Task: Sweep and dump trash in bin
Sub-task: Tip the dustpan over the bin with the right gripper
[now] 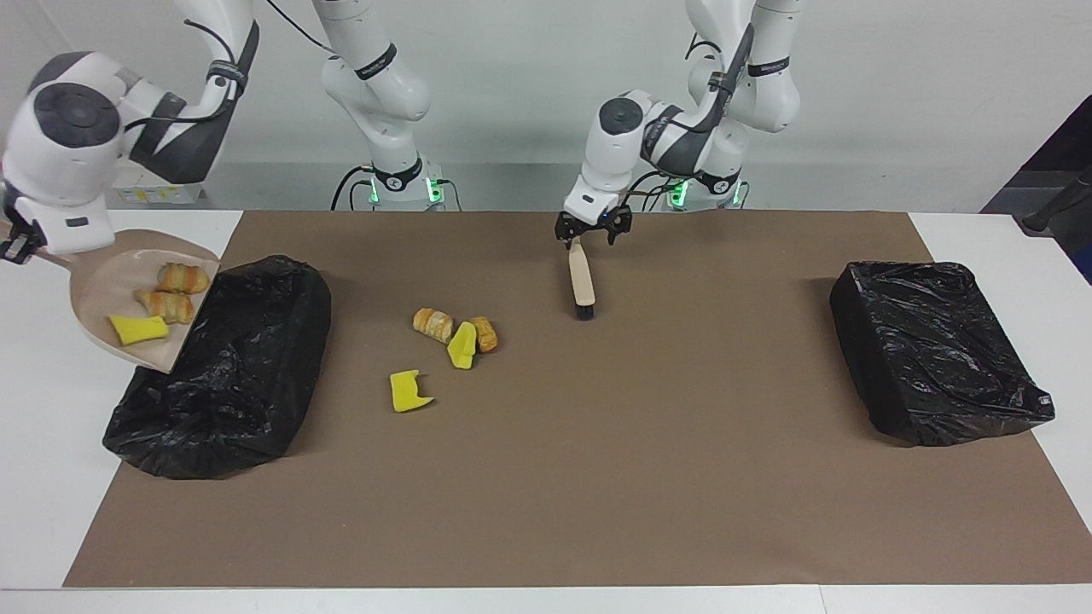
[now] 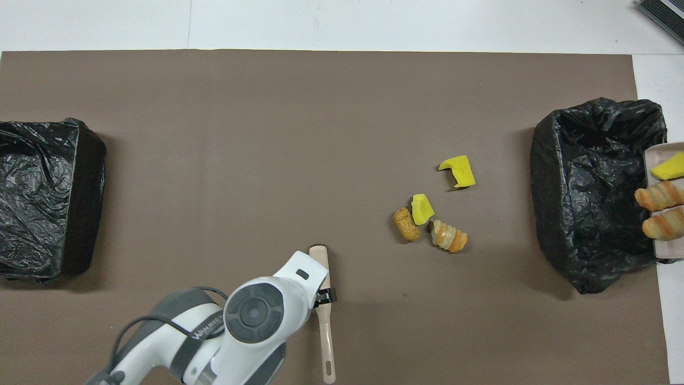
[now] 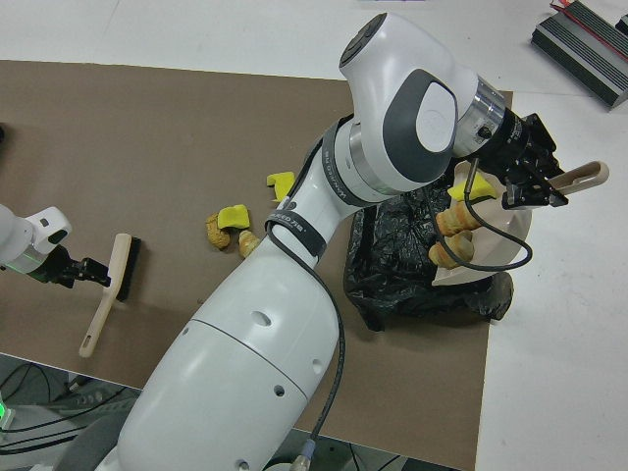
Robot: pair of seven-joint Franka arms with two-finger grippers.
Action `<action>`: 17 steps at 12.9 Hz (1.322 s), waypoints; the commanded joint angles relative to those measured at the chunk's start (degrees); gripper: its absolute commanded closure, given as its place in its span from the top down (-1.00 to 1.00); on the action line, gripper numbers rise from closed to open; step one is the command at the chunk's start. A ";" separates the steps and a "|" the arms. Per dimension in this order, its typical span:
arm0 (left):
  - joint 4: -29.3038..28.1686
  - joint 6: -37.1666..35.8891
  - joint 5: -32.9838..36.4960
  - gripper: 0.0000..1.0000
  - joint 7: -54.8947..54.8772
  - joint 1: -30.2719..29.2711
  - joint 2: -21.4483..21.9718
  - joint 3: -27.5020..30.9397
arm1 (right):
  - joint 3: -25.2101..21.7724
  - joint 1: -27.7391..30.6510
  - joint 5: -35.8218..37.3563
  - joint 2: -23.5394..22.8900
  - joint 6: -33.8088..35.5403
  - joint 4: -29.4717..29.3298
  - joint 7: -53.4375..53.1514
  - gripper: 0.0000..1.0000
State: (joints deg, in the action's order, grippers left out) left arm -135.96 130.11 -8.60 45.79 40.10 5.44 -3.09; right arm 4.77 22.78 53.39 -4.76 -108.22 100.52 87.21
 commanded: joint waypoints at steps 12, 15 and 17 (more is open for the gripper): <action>19.92 -22.78 8.32 1.00 -38.31 -34.82 1.24 0.02 | 1.38 -5.72 -24.08 7.76 1.61 3.37 0.16 -1.00; 27.65 -29.79 9.13 1.00 -40.33 -36.84 1.23 0.02 | 1.38 -10.71 -31.41 5.83 1.70 3.64 -11.40 -1.00; 32.92 -34.55 9.13 1.00 -41.31 -37.29 1.32 0.19 | 1.38 -13.54 -35.08 4.07 1.70 3.90 -19.41 -1.00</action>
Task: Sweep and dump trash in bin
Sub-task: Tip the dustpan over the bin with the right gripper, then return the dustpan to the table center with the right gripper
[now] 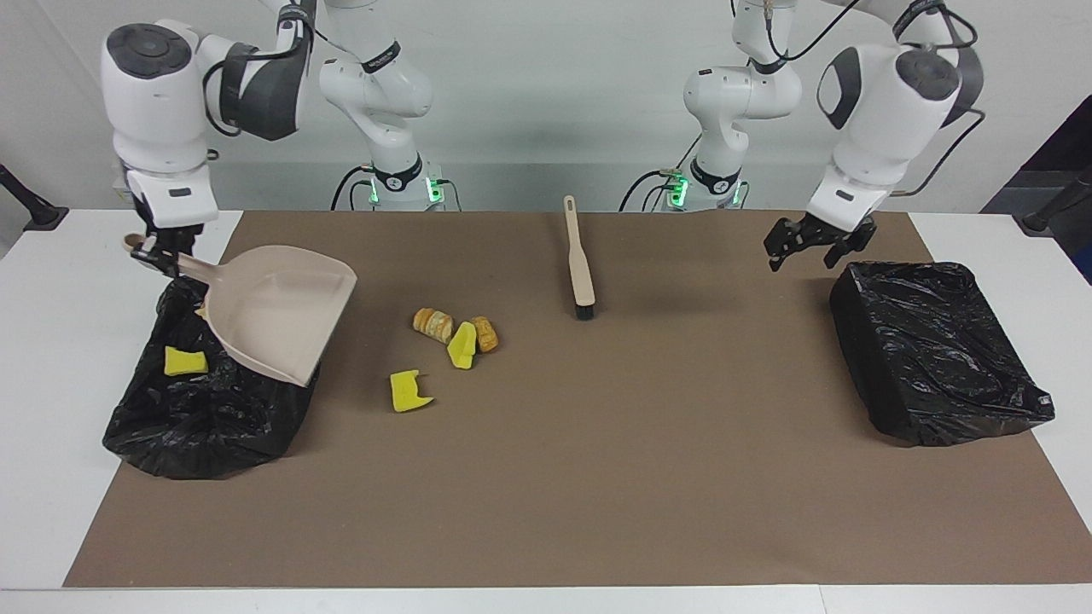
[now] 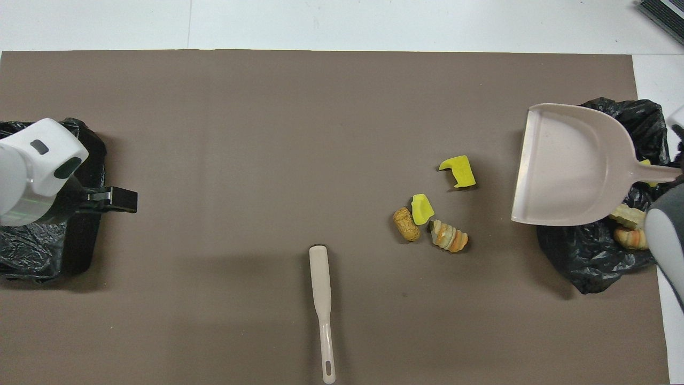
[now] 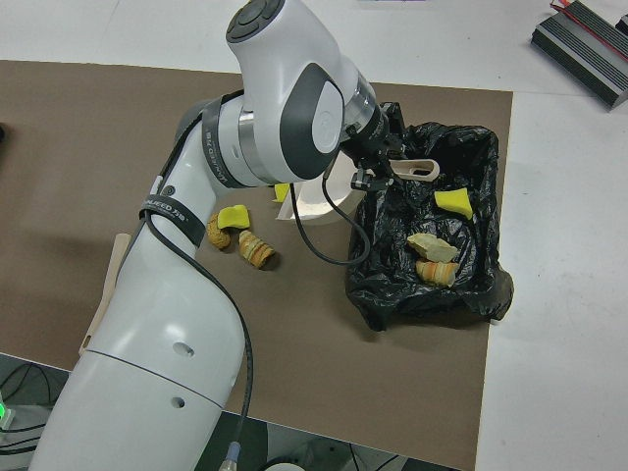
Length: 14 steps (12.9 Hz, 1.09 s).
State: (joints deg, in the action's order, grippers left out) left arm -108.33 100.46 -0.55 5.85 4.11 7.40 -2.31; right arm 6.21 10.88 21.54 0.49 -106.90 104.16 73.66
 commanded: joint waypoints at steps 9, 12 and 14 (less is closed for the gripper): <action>13.77 -11.95 1.70 1.00 -6.38 -3.05 -1.43 -0.59 | -0.06 -21.15 -14.56 -12.43 -5.58 -1.23 -64.17 -1.00; 13.58 -11.51 1.70 1.00 -6.03 -3.32 -1.33 -0.59 | -0.06 -26.59 -19.60 -15.07 -9.90 -2.72 -81.50 -1.00; 13.50 -10.81 1.70 1.00 -6.03 -3.41 -1.33 -0.59 | -0.06 -30.90 -21.00 -18.58 -9.91 -7.19 -93.82 -1.00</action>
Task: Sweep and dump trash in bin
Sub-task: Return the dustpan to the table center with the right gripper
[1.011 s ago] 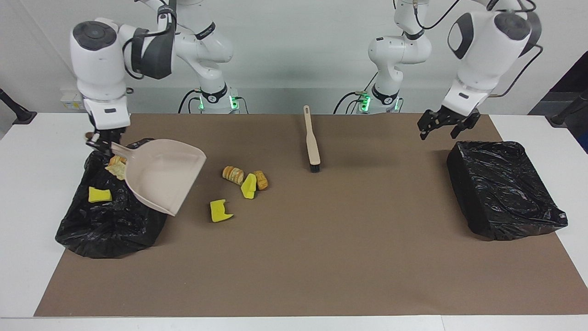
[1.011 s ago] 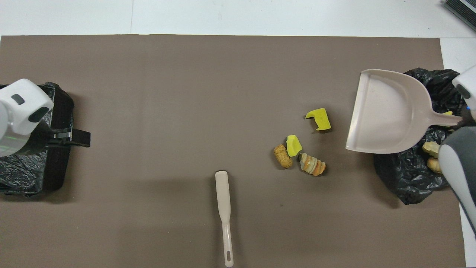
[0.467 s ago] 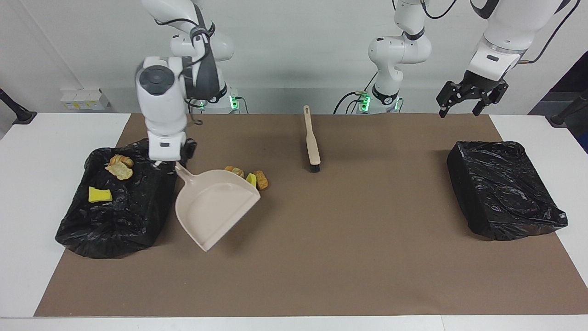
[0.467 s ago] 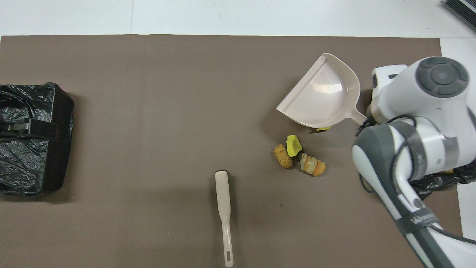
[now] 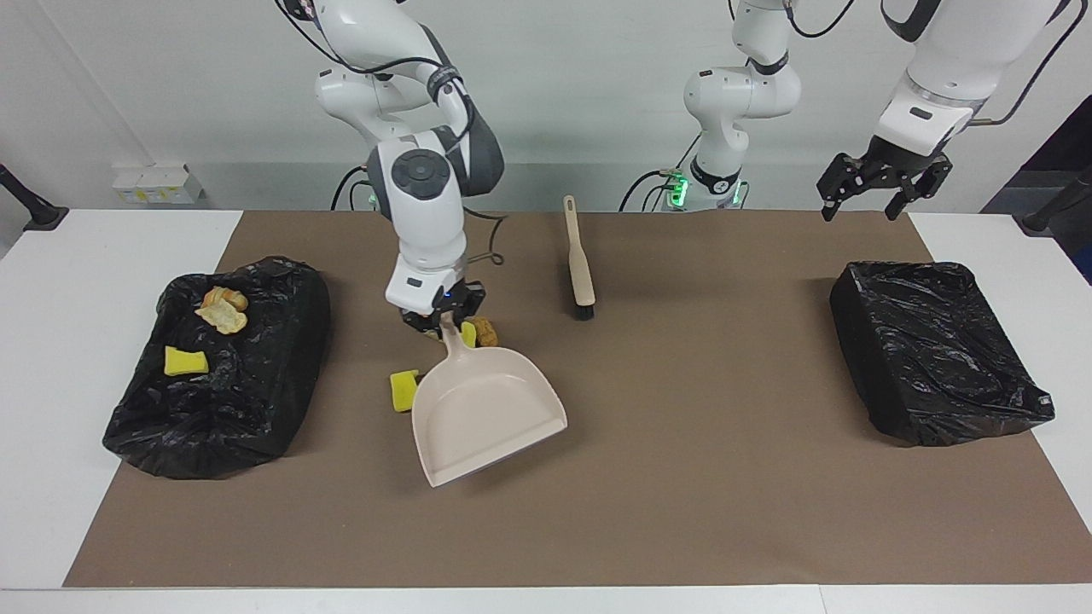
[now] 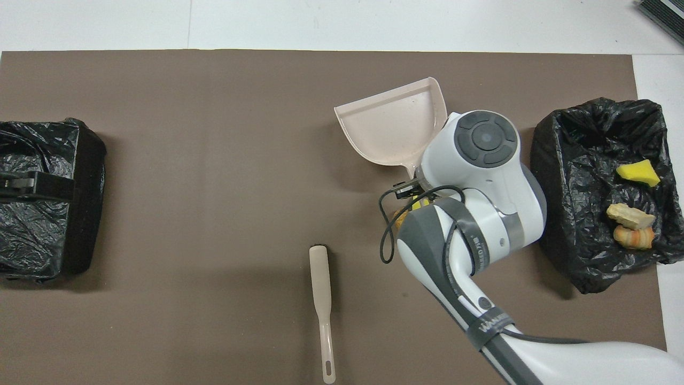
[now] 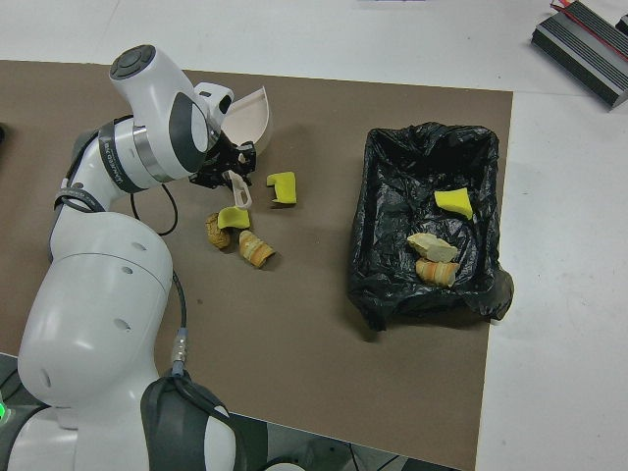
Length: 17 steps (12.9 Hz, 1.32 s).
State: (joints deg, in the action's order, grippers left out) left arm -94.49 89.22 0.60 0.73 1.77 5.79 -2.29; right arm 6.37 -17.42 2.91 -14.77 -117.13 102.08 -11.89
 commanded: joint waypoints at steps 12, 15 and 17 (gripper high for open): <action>-0.87 4.81 0.46 1.00 -1.69 -1.06 -0.34 -0.61 | -0.22 -10.45 -7.48 -20.48 2.87 -23.95 -20.80 1.00; -0.87 5.78 0.37 1.00 -1.00 -0.98 -0.86 -0.61 | -0.22 -11.40 -6.96 -15.31 6.47 -19.92 -19.84 1.00; -0.61 9.64 0.28 1.00 -0.90 -0.45 -1.83 -0.70 | -0.22 -12.02 -7.57 -8.65 6.83 -11.95 -20.02 1.00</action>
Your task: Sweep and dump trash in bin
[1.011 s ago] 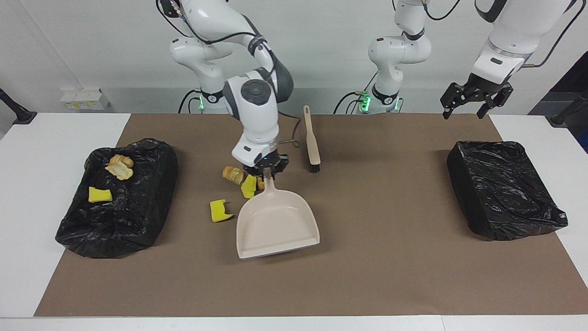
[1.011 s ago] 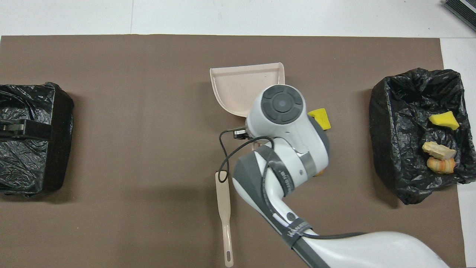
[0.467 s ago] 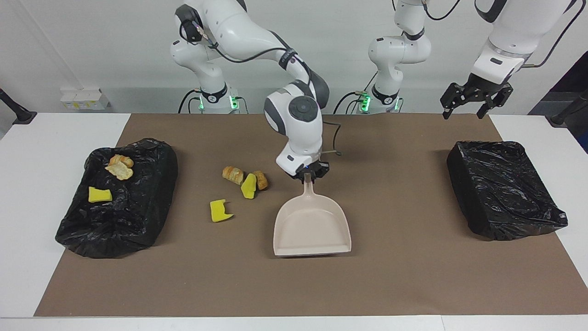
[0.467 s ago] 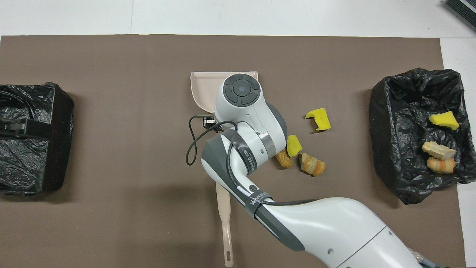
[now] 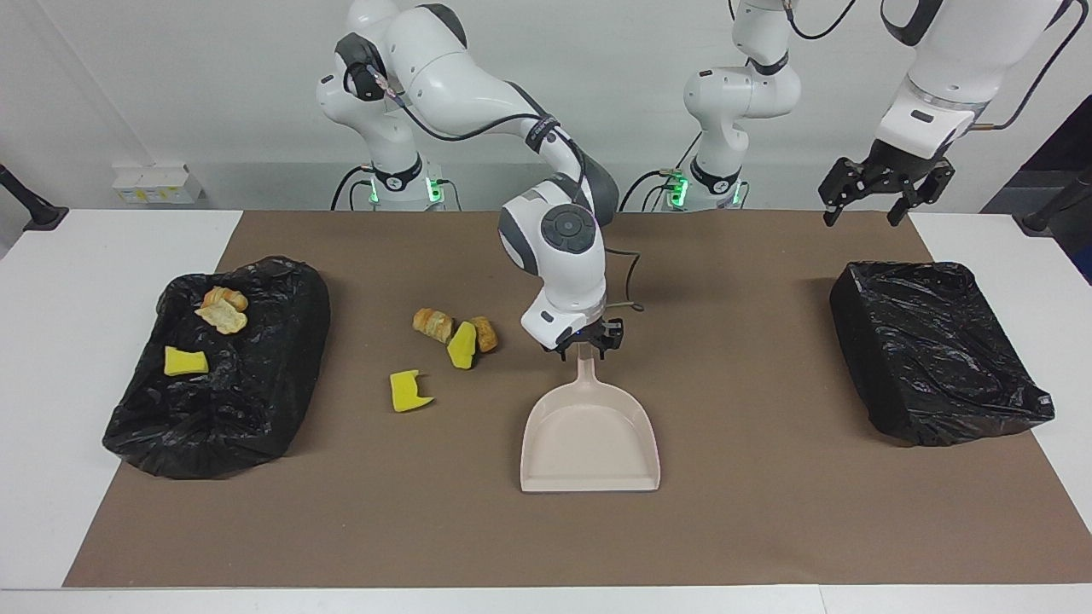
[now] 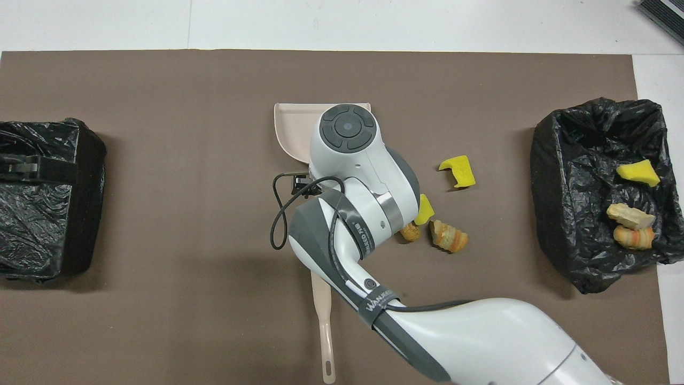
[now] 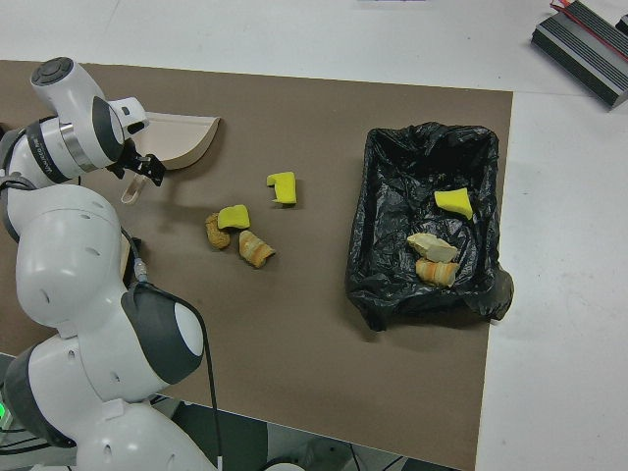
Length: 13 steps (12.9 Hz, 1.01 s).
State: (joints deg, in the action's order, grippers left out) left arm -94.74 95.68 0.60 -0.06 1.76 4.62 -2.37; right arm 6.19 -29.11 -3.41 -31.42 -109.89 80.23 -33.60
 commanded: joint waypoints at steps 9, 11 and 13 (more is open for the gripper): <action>10.63 15.23 -1.48 1.00 10.14 6.83 -16.48 -1.41 | 0.41 -11.84 -6.86 33.34 -15.95 48.14 0.11 1.00; 9.41 15.41 -1.82 1.00 11.30 12.10 -17.01 -1.33 | 0.41 -14.82 -7.05 33.36 -16.75 49.49 -2.24 0.83; 7.74 16.80 -2.26 1.00 13.85 14.93 -17.63 -1.50 | 0.41 -16.50 -6.96 32.48 -19.91 51.06 -5.59 0.76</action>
State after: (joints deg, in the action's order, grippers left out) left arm -86.56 111.26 -0.84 12.10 14.37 -12.26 -4.61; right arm 6.76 -44.63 -8.96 0.42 -126.54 128.58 -37.25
